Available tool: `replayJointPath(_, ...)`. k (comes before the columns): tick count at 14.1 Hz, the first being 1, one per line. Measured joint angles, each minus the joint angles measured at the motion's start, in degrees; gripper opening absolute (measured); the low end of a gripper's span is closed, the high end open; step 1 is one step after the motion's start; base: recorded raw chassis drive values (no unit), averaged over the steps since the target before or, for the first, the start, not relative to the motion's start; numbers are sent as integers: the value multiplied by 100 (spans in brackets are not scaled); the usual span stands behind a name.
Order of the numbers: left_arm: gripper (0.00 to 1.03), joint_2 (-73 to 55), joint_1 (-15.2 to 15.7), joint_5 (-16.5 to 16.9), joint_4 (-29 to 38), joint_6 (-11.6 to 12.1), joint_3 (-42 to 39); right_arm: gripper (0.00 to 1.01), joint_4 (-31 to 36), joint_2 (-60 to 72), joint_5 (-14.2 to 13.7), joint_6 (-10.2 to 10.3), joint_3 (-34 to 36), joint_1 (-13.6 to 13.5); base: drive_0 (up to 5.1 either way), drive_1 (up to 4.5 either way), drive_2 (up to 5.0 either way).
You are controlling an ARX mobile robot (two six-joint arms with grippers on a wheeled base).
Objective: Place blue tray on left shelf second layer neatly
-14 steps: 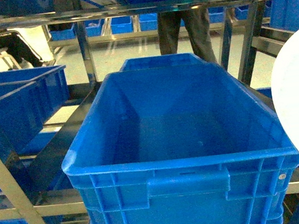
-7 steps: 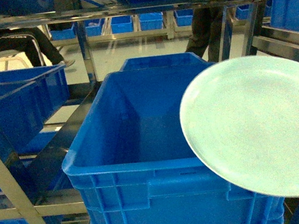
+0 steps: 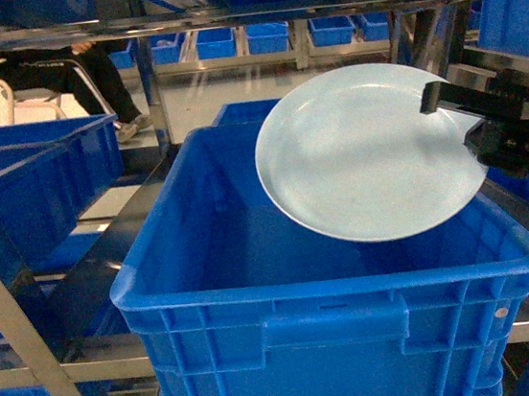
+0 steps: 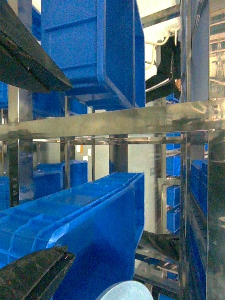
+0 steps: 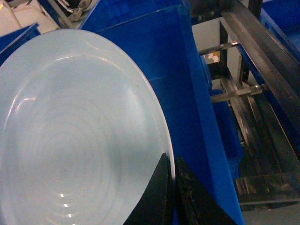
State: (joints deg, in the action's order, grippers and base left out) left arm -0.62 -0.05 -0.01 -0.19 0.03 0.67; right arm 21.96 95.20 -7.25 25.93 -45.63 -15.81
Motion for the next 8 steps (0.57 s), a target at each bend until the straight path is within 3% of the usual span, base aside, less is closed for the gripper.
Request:
replayJointPath(4,98,0,0,0,0,2,0,4,308,894,-533,-101,-542,-278,0,0,0)
replayJointPath(6,98,0,0,0,-2,0,0,29,1198,903,-358,-367,-201,-527,0,0,0)
replayJointPath(8,98,0,0,-2,0,0,0,53,1550,302,31,-466,1005,-424,0,0,0)
